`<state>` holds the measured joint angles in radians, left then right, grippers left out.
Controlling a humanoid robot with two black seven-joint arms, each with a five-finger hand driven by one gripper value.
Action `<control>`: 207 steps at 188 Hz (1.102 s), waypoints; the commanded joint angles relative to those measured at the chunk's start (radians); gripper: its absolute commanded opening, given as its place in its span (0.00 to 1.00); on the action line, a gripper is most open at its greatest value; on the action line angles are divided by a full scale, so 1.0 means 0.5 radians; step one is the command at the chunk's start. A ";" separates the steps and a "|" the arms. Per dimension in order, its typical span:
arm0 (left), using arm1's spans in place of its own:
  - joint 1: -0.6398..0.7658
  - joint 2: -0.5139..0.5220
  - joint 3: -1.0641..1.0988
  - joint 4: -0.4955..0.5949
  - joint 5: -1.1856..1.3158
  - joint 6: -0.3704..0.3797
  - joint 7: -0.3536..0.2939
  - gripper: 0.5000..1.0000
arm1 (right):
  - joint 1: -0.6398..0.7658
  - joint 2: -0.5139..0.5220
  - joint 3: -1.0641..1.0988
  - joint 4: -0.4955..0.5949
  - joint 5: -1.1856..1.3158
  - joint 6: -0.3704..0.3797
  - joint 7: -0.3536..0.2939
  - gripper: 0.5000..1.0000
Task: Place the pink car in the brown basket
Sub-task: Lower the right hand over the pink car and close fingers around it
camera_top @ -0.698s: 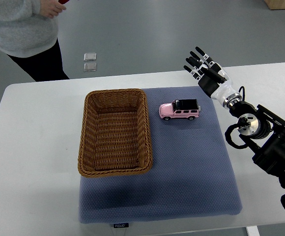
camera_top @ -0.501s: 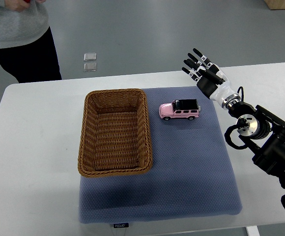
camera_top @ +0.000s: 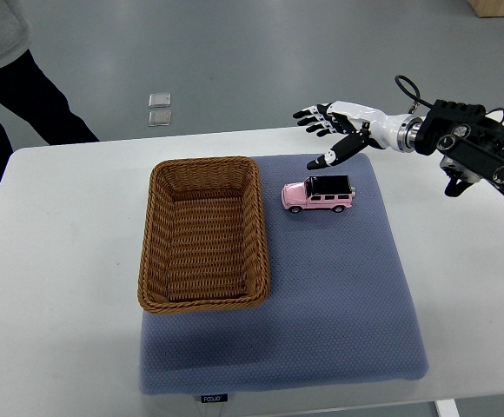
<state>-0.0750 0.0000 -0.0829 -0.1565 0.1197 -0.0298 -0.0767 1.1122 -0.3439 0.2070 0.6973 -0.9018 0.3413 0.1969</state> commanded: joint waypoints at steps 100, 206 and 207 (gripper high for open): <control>-0.009 0.000 0.000 -0.003 0.003 -0.014 0.003 1.00 | 0.273 0.175 -0.794 0.041 -0.092 -0.186 -0.182 0.82; -0.009 0.000 0.000 0.000 0.000 -0.014 0.003 1.00 | 0.166 0.188 -0.794 0.014 -0.092 -0.247 -0.222 0.43; -0.009 0.000 0.000 0.000 0.000 -0.014 0.003 1.00 | 0.166 0.188 -0.794 0.014 -0.092 -0.247 -0.222 0.43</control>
<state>-0.0798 0.0000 -0.0826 -0.1566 0.1211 -0.0369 -0.0752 1.1998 -0.2501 -0.1902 0.7074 -0.9468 0.2270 0.0859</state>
